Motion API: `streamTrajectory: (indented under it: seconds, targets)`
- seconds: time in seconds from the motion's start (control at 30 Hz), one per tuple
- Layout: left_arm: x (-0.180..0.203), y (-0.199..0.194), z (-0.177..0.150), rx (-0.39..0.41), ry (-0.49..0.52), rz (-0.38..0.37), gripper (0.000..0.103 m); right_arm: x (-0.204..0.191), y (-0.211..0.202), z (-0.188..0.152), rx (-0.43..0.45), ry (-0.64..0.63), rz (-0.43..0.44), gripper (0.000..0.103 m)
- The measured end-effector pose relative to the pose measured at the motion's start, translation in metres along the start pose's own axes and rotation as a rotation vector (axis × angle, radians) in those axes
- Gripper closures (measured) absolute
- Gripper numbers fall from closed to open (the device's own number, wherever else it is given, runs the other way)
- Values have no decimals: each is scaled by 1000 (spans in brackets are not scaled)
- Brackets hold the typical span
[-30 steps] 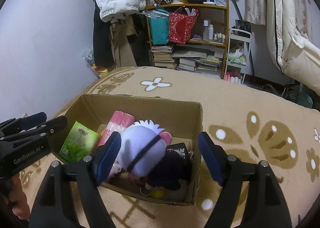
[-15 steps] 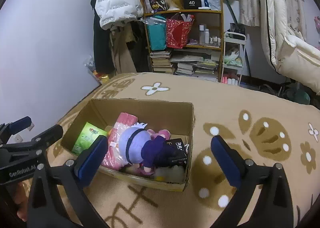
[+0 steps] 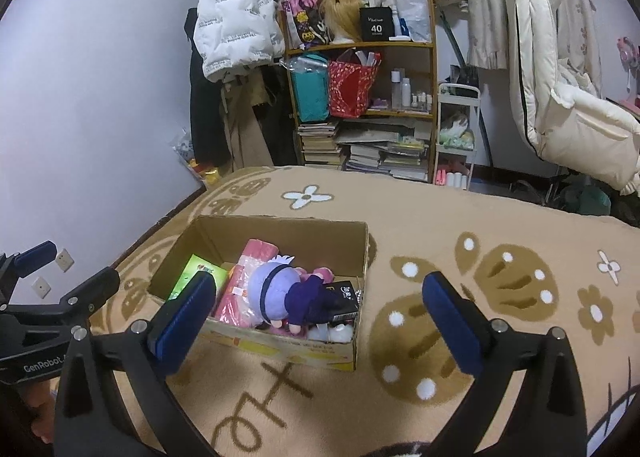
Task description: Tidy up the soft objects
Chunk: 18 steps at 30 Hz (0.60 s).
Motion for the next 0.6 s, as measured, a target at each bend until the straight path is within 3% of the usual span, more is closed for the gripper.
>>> streamTrajectory:
  seconds: [0.6]
  targets:
    - [-19,-36,-26,41,-69,-33,1,-10,-44,-28,40,3,38,0]
Point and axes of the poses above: each gripper's, at about its wrist camera, not at the fingertips, and y roughly the way its jaws point, x to its right, z to its top, the point moved 4 cm from there along y, roughly the way its jaws point, and after that the axes turned 9 degrees about z, right-handed, at the moved point
